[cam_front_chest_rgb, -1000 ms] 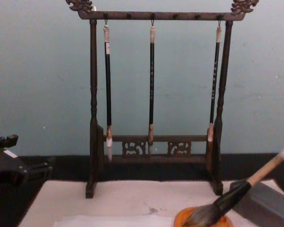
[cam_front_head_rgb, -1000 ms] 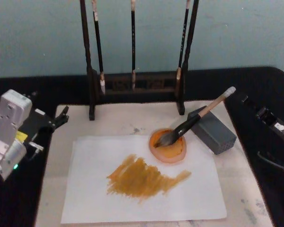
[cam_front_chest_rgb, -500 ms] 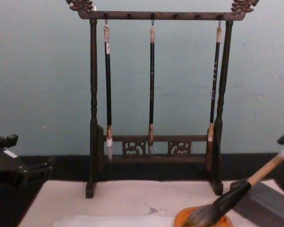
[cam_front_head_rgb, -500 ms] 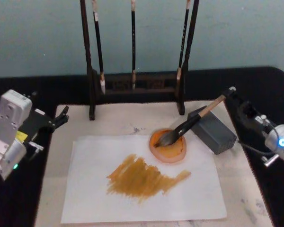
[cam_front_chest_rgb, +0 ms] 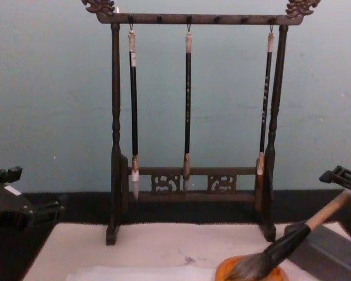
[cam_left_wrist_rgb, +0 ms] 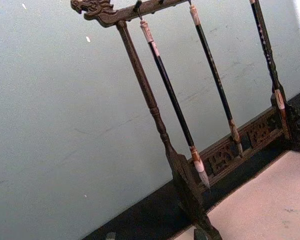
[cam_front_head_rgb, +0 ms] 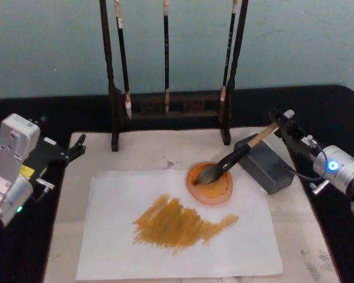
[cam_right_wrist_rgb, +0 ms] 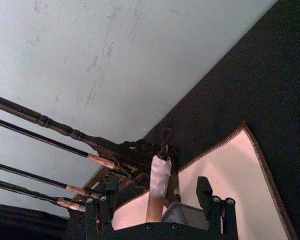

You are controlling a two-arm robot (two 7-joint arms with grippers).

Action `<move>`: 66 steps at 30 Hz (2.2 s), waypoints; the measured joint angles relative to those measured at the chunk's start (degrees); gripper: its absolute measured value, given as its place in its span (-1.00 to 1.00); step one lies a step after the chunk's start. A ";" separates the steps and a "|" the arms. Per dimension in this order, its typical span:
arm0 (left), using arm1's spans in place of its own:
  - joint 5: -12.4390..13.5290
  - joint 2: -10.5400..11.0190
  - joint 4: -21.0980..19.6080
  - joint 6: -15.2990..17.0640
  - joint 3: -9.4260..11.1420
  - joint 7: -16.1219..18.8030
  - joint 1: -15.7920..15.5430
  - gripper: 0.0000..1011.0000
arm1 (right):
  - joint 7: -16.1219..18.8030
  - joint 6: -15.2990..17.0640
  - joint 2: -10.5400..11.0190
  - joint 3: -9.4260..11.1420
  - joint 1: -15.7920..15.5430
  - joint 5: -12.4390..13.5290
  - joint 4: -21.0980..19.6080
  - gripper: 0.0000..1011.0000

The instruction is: Pick up the brush from the inkstone, write on the paper, then place the brush back to its original position.

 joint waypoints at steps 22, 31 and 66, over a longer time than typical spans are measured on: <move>0.00 0.00 0.00 0.00 0.00 0.00 0.00 1.00 | 2.27 -1.69 -0.28 -2.31 3.51 -0.26 4.54 0.87; 0.00 0.00 0.00 0.00 0.00 0.00 0.00 1.00 | 2.05 -1.54 -0.28 -2.16 3.36 -0.18 4.37 0.44; 0.00 0.00 0.00 0.00 0.00 0.00 0.00 1.00 | 1.16 -0.36 1.15 -3.12 3.55 1.92 1.64 -0.70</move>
